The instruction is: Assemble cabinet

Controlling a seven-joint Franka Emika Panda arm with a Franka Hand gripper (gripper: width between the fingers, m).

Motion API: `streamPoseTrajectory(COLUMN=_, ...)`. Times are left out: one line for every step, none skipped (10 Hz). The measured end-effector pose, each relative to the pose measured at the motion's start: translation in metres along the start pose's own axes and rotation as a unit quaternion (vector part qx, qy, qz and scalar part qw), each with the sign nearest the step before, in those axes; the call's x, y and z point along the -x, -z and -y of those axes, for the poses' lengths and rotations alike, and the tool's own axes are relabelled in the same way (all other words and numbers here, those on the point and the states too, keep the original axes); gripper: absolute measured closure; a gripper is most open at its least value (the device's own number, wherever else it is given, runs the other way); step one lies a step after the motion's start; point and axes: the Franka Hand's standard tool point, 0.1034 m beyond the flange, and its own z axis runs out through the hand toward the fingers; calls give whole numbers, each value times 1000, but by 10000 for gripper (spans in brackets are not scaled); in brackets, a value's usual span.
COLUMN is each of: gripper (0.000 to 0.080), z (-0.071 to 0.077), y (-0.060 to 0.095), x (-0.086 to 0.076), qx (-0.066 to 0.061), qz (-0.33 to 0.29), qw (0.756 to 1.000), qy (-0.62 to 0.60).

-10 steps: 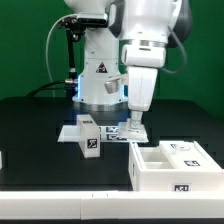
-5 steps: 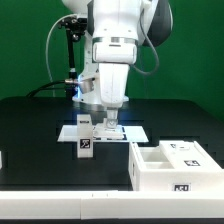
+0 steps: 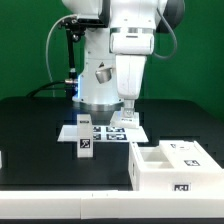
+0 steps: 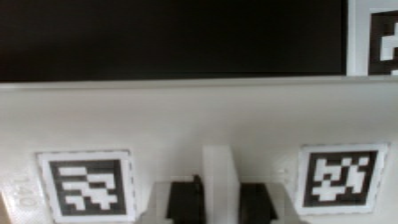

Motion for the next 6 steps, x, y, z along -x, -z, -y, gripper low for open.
streamPoseTrajectory(gripper=732, z=-2, y=0, x=-2, qx=13, qz=-3, qw=1000, qy=-3)
streamPoseTrajectory(gripper=732, z=0, y=-4, x=-8, qx=16, qz=-2, qw=1000, qy=16)
streamPoseTrajectory(gripper=732, z=4, y=-7, x=-24, qx=22, qz=0, qw=999, qy=48)
streamPoseTrajectory(gripper=732, z=6, y=-7, x=-32, qx=19, qz=3, qw=997, qy=76)
streamPoseTrajectory(gripper=732, z=6, y=-7, x=-31, qx=20, qz=3, qw=997, qy=77)
streamPoseTrajectory(gripper=732, z=6, y=-8, x=-30, qx=20, qz=3, qw=997, qy=74)
